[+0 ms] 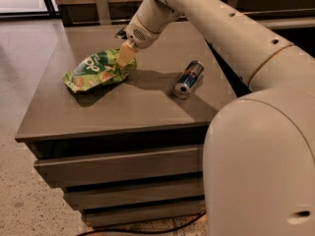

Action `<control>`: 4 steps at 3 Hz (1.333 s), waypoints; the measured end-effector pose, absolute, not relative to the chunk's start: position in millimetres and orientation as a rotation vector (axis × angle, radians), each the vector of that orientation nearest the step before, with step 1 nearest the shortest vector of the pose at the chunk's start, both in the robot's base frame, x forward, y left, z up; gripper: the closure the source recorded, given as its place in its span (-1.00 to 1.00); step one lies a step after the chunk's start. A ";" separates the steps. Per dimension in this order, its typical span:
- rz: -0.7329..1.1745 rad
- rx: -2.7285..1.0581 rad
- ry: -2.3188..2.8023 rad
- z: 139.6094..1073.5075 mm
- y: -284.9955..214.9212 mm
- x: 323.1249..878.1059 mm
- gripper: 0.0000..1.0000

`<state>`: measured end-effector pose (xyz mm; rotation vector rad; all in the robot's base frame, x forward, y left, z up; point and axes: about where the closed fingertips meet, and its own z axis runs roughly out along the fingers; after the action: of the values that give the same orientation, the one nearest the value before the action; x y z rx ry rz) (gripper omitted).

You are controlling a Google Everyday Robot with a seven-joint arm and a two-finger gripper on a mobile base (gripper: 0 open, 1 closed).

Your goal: Move green rice chip bag near redbull can

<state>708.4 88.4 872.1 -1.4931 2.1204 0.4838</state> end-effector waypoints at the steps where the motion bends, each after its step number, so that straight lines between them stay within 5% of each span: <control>1: 0.370 -1.463 2.133 885.7 63.5 727.6 1.00; 4: 0.159 -1.346 2.270 897.0 -21.6 727.3 1.00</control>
Offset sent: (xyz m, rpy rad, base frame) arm 0.0431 -0.0927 0.0406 -0.1578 -0.1372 -0.1692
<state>727.3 -21.6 897.0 -1.3463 2.2700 0.1586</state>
